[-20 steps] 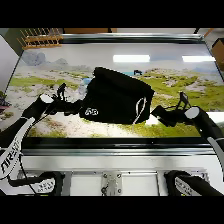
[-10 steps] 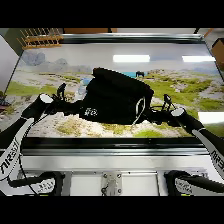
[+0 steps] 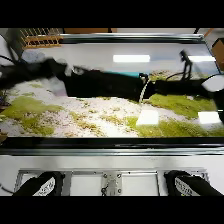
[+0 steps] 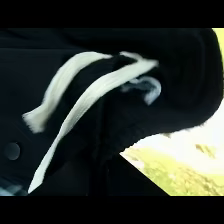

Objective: Fold the clothes and pants, and hang the long-sleeved shirts on hangers.

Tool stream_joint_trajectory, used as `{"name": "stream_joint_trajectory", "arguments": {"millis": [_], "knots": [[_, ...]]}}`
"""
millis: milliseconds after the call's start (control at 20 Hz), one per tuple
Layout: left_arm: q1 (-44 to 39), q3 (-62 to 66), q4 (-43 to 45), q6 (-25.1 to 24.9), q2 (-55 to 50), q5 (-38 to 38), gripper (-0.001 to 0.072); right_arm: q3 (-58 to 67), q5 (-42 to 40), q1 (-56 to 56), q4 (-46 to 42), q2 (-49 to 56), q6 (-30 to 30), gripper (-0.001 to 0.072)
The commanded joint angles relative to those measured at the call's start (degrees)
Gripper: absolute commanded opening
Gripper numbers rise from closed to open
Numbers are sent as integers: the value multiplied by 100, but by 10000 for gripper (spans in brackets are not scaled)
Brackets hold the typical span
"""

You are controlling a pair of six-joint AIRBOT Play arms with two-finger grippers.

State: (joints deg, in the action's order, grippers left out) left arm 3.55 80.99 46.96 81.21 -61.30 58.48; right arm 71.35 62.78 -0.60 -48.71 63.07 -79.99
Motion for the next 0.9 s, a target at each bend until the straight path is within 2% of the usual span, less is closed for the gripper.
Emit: {"name": "stream_joint_trajectory", "arguments": {"millis": [0, 250, 400, 550, 750, 850], "knots": [[61, 1692, 0, 98, 1095, 175, 10, 1615, 970, -44, -166, -909, -966, 23], [63, 2577, 310, 372, 2164, 142, 10, 1937, 1248, -44, -170, -2188, -2343, 24], [63, 2428, 313, 380, 2455, -76, 9, 1928, 1930, -44, -170, -2490, -3399, 23], [243, 1810, 304, 704, 2175, -9, 10, 1770, 2754, -42, -251, -2356, -4013, 23], [125, 839, 286, 916, 822, 350, 10, 920, 3027, -37, -920, -1746, -4087, 24], [-192, 546, 289, 911, -177, 356, 10, 448, 2837, -37, -1126, -1139, -3794, 23]]}}
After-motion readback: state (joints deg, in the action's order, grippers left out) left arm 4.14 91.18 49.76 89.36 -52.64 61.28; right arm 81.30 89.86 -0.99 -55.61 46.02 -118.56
